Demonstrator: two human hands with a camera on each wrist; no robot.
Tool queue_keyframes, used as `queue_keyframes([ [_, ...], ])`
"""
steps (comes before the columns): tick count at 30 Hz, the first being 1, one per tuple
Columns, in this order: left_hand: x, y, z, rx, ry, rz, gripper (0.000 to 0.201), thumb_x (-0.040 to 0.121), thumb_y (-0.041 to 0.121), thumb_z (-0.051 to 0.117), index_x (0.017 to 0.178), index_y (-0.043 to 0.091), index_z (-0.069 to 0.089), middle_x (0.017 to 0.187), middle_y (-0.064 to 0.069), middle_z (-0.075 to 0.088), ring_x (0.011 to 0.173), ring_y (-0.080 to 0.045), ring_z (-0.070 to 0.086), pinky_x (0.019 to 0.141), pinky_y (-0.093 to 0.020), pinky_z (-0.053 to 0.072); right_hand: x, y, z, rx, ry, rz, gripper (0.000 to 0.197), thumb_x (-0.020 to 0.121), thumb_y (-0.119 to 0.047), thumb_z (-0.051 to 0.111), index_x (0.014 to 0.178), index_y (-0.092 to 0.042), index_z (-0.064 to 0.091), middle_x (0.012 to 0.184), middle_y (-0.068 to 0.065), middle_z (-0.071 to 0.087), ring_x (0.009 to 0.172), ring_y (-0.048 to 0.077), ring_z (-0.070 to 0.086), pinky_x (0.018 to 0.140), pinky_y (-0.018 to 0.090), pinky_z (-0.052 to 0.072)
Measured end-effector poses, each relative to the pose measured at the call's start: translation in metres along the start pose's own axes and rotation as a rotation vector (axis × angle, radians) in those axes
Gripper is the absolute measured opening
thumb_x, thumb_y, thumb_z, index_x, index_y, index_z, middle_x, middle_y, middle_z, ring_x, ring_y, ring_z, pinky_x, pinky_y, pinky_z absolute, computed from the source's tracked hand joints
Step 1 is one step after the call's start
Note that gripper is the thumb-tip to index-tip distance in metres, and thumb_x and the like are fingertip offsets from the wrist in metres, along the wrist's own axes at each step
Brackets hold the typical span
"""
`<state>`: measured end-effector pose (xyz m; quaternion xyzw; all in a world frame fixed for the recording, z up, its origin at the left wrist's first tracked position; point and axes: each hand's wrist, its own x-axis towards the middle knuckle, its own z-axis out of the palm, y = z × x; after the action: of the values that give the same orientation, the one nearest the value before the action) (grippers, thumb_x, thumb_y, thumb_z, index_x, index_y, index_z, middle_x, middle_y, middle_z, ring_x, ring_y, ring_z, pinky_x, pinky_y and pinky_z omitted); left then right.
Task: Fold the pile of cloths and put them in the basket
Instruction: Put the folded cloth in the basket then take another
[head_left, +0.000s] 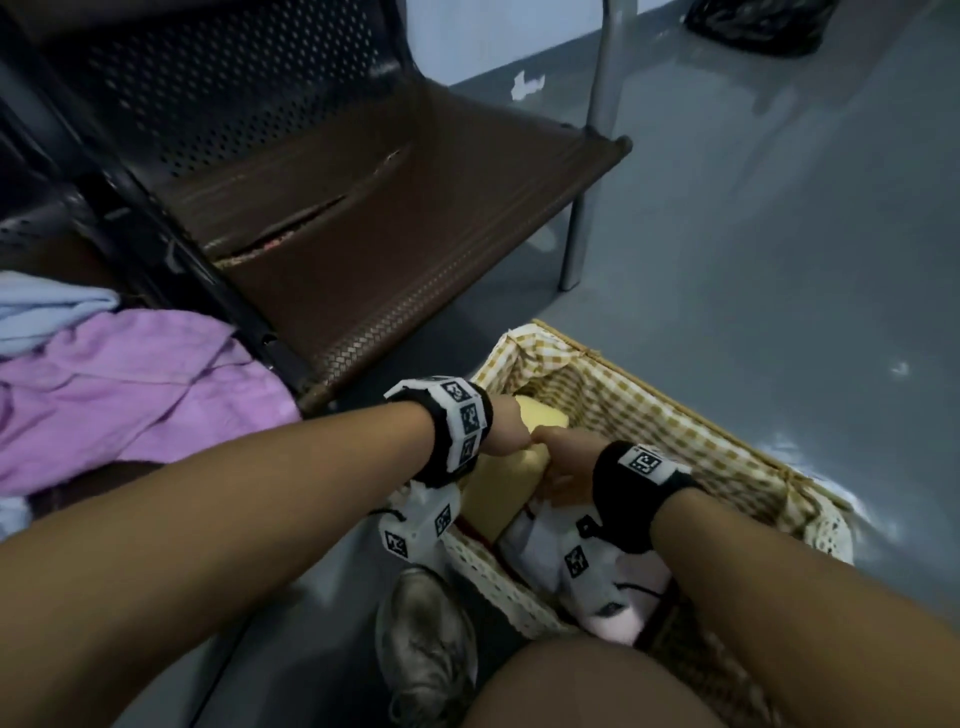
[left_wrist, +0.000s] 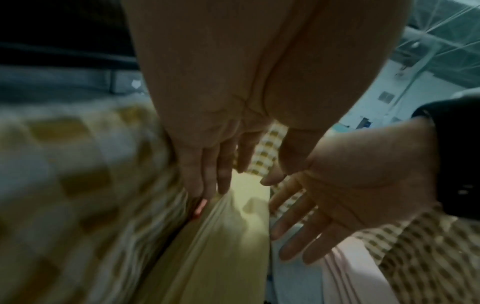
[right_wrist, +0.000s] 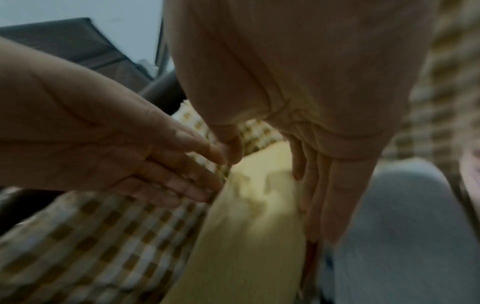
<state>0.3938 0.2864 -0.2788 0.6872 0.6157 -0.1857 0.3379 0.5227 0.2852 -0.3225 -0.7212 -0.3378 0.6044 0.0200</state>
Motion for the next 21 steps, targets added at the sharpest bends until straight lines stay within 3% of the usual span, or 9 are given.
queue_keyframes([
  [2, -0.015, -0.006, -0.008, -0.103, 0.040, 0.051, 0.044, 0.099, 0.037, 0.052, 0.134, 0.010, 0.059, 0.132, -0.008, 0.060, 0.120, -0.024, 0.057, 0.101, -0.035, 0.047, -0.023, -0.014, -0.008, -0.158, 0.042, -0.109, 0.047, 0.096, -0.039, 0.056, 0.128, -0.004, 0.053, 0.103, 0.017, 0.065, 0.094, 0.037, 0.068, 0.086, 0.045, 0.057],
  [4, -0.042, -0.018, -0.022, -0.189, 0.104, 0.116, 0.040, 0.097, 0.037, 0.056, 0.128, 0.013, 0.064, 0.130, -0.006, 0.064, 0.116, -0.023, 0.059, 0.101, -0.037, 0.048, -0.050, -0.033, -0.009, -0.230, 0.054, -0.250, 0.035, 0.095, -0.038, 0.057, 0.111, -0.008, 0.062, 0.096, 0.012, 0.069, 0.078, 0.029, 0.068, 0.069, 0.035, 0.056],
  [6, -0.076, -0.035, -0.039, -0.251, 0.203, 0.156, 0.037, 0.097, 0.040, 0.057, 0.124, 0.016, 0.066, 0.122, -0.003, 0.066, 0.110, -0.023, 0.062, 0.097, -0.036, 0.049, -0.080, -0.057, -0.001, -0.282, 0.009, -0.380, 0.022, 0.095, -0.034, 0.057, 0.091, -0.013, 0.064, 0.072, 0.002, 0.068, 0.057, 0.019, 0.060, 0.056, 0.026, 0.048],
  [8, -0.110, -0.061, -0.051, -0.247, 0.328, 0.149, 0.036, 0.096, 0.041, 0.057, 0.124, 0.020, 0.064, 0.120, -0.001, 0.066, 0.108, -0.023, 0.061, 0.095, -0.037, 0.049, -0.111, -0.086, 0.016, -0.335, -0.056, -0.527, 0.019, 0.095, -0.031, 0.058, 0.082, -0.017, 0.061, 0.057, -0.005, 0.064, 0.053, 0.016, 0.061, 0.051, 0.024, 0.047],
  [10, -0.144, -0.093, -0.059, -0.227, 0.461, 0.112, 0.031, 0.095, 0.037, 0.059, 0.121, 0.022, 0.064, 0.119, -0.002, 0.067, 0.108, -0.024, 0.061, 0.094, -0.035, 0.049, -0.141, -0.116, 0.044, -0.410, -0.116, -0.684, 0.018, 0.094, -0.029, 0.060, 0.079, -0.019, 0.061, 0.057, -0.005, 0.064, 0.060, 0.017, 0.064, 0.055, 0.027, 0.048],
  [15, -0.224, -0.187, -0.051, -0.174, 0.707, -0.026, 0.023, 0.093, 0.028, 0.058, 0.112, 0.017, 0.066, 0.111, -0.005, 0.071, 0.104, -0.026, 0.064, 0.088, -0.035, 0.049, -0.187, -0.165, 0.150, -0.551, -0.245, -0.985, 0.006, 0.092, -0.013, 0.061, 0.087, -0.015, 0.064, 0.066, 0.004, 0.058, 0.058, 0.017, 0.050, 0.054, 0.029, 0.038],
  [17, -0.250, -0.227, -0.036, -0.175, 0.738, -0.097, 0.025, 0.093, 0.026, 0.057, 0.114, 0.017, 0.065, 0.114, -0.004, 0.070, 0.107, -0.024, 0.064, 0.090, -0.031, 0.048, -0.197, -0.174, 0.198, -0.678, -0.277, -1.060, 0.003, 0.092, -0.013, 0.062, 0.092, -0.013, 0.065, 0.071, 0.005, 0.064, 0.061, 0.019, 0.056, 0.053, 0.028, 0.044],
  [19, -0.273, -0.264, -0.015, -0.169, 0.731, -0.173, 0.030, 0.093, 0.027, 0.057, 0.121, 0.018, 0.064, 0.121, -0.002, 0.068, 0.111, -0.021, 0.062, 0.090, -0.026, 0.044, -0.206, -0.178, 0.243, -0.868, -0.277, -1.126, 0.009, 0.091, -0.019, 0.065, 0.098, -0.013, 0.068, 0.087, 0.011, 0.072, 0.073, 0.025, 0.066, 0.060, 0.032, 0.052],
  [21, -0.294, -0.299, 0.008, -0.140, 0.671, -0.269, 0.037, 0.094, 0.032, 0.057, 0.128, 0.019, 0.061, 0.126, -0.003, 0.066, 0.114, -0.022, 0.060, 0.089, -0.027, 0.042, -0.215, -0.178, 0.285, -1.036, -0.285, -1.168, 0.018, 0.091, -0.024, 0.066, 0.106, -0.014, 0.070, 0.095, 0.011, 0.073, 0.083, 0.026, 0.067, 0.064, 0.031, 0.051],
])
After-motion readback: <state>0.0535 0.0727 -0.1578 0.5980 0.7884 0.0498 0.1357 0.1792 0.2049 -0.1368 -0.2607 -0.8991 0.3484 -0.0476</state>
